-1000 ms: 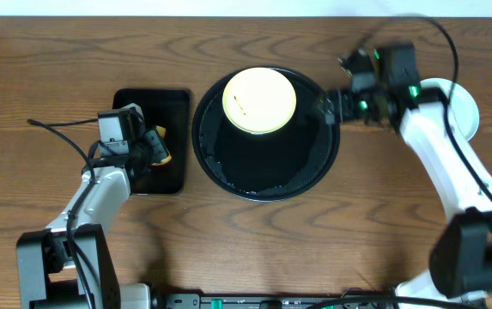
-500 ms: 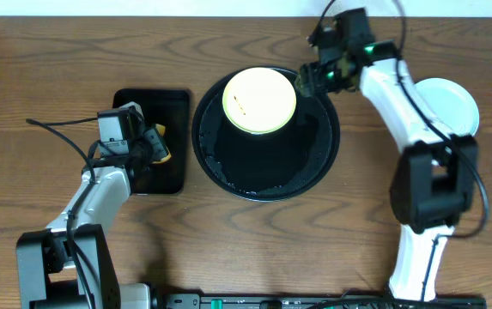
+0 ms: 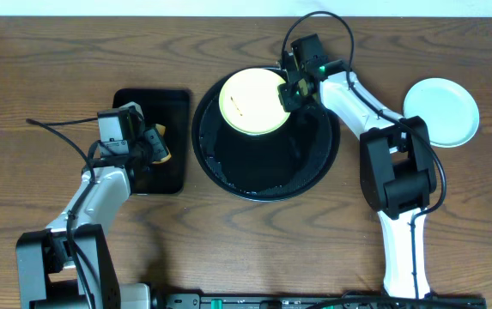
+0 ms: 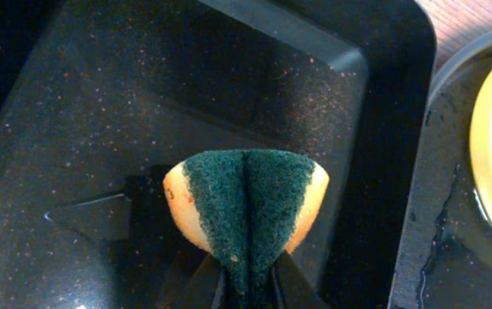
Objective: Clean dirty plates on tray and stack at the side
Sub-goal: 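Move the right gripper back and grasp the yellow plate's rim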
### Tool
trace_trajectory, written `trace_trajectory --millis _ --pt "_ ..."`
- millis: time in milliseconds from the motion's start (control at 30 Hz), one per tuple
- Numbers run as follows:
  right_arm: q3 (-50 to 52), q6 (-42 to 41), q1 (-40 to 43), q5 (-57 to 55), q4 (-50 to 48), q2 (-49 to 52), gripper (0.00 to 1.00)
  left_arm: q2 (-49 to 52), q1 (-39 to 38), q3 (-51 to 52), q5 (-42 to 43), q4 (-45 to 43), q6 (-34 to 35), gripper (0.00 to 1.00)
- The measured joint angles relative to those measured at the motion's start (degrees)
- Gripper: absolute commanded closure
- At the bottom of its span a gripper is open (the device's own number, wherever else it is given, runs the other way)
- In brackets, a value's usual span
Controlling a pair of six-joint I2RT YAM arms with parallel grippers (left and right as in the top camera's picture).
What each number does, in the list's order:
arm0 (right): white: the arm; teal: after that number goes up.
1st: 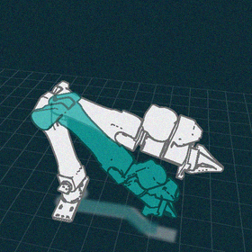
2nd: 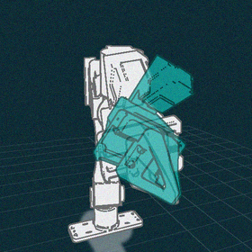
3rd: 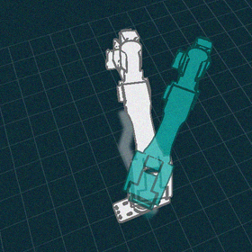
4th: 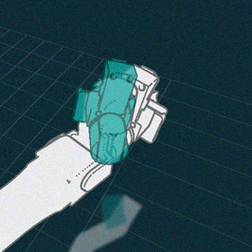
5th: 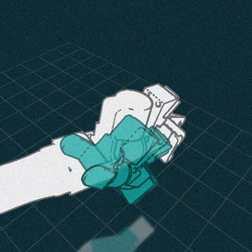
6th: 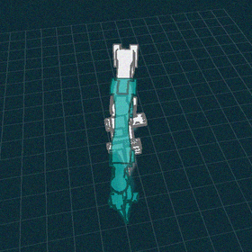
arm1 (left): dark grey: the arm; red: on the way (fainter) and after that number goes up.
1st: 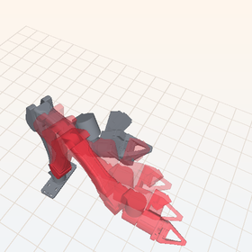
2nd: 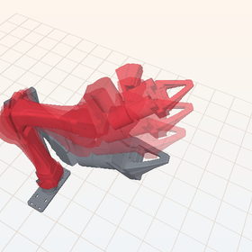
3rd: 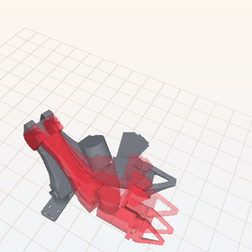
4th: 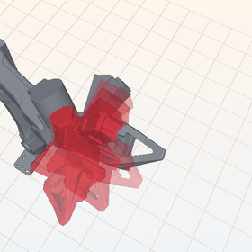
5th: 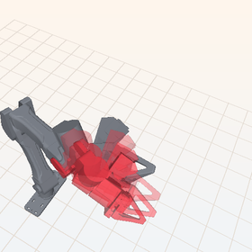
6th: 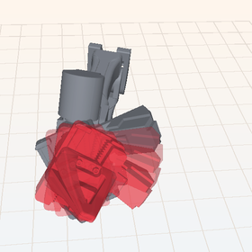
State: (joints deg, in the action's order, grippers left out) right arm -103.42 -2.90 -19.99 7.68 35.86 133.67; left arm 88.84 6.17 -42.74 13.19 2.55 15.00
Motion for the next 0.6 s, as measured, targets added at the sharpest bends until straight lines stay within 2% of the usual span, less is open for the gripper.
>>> trace_trajectory --millis 200,467,600 --pt "-0.4 -2.4 0.0 -1.0 2.7 -0.6 0.99 0.0 0.0 0.0 0.0 0.0 0.0 0.87" --pt "-0.2 -5.8 0.0 -4.8 19.4 -7.1 0.99 0.0 0.0 0.0 0.0 2.2 0.0 0.85" --pt "0.0 -8.0 0.0 -5.9 23.5 -9.2 0.99 0.0 0.0 0.0 0.0 2.8 0.0 0.83"
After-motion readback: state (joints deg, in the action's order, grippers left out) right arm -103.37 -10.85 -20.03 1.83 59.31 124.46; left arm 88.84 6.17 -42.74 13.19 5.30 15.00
